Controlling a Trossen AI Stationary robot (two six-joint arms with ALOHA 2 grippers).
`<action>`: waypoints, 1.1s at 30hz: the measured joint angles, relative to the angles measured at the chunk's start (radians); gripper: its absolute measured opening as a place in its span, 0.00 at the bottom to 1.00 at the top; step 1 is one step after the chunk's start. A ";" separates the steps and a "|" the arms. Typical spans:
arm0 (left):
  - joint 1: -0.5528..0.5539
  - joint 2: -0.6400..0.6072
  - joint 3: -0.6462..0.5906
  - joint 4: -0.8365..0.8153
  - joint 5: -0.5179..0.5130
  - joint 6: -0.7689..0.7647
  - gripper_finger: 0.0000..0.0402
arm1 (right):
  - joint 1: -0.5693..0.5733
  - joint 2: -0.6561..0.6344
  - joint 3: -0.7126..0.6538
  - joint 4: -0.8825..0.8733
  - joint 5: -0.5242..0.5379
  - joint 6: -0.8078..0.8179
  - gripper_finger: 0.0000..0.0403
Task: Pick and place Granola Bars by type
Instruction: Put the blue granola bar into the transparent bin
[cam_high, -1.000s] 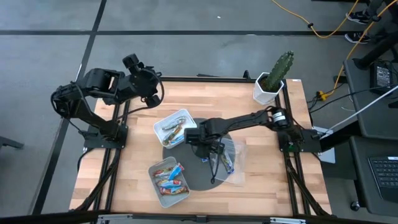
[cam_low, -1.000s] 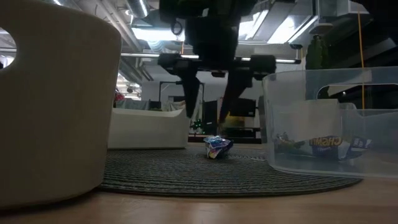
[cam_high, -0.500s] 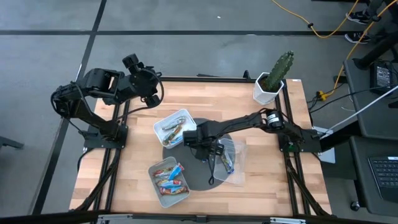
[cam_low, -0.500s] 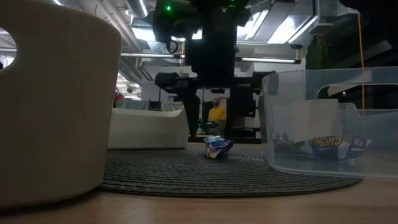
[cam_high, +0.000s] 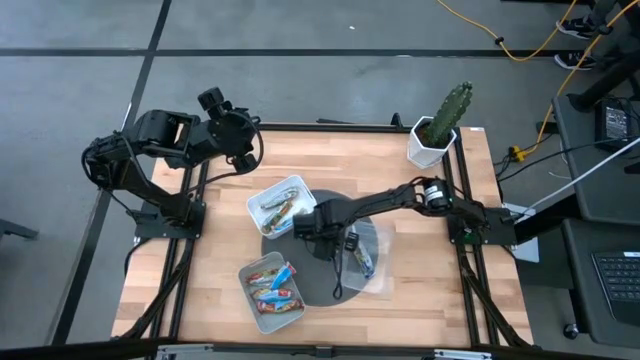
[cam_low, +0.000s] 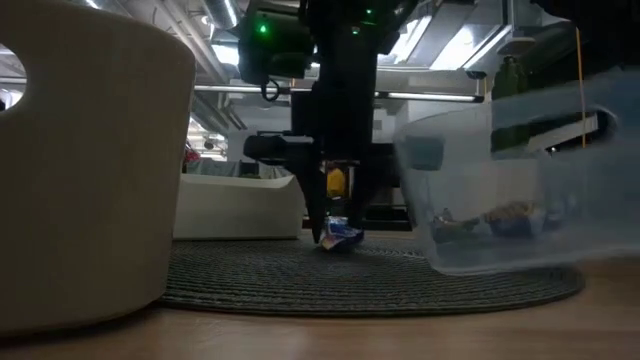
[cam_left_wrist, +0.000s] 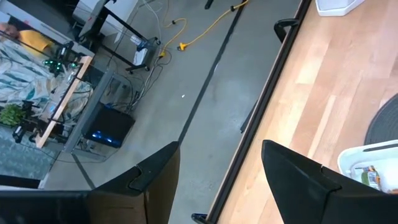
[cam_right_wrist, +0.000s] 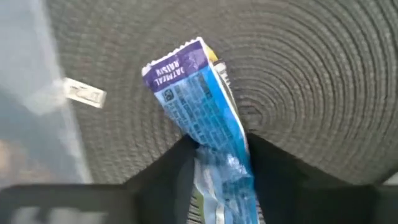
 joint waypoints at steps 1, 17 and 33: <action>0.000 0.000 0.000 0.000 0.001 0.000 0.55 | 0.002 0.003 0.007 -0.003 0.023 0.001 0.31; 0.000 0.000 0.000 0.000 0.001 0.000 0.55 | 0.004 0.006 0.248 -0.224 0.195 0.090 0.12; 0.000 0.000 0.000 -0.047 -0.003 -0.001 0.55 | -0.081 -0.147 0.494 -0.528 0.195 0.960 0.09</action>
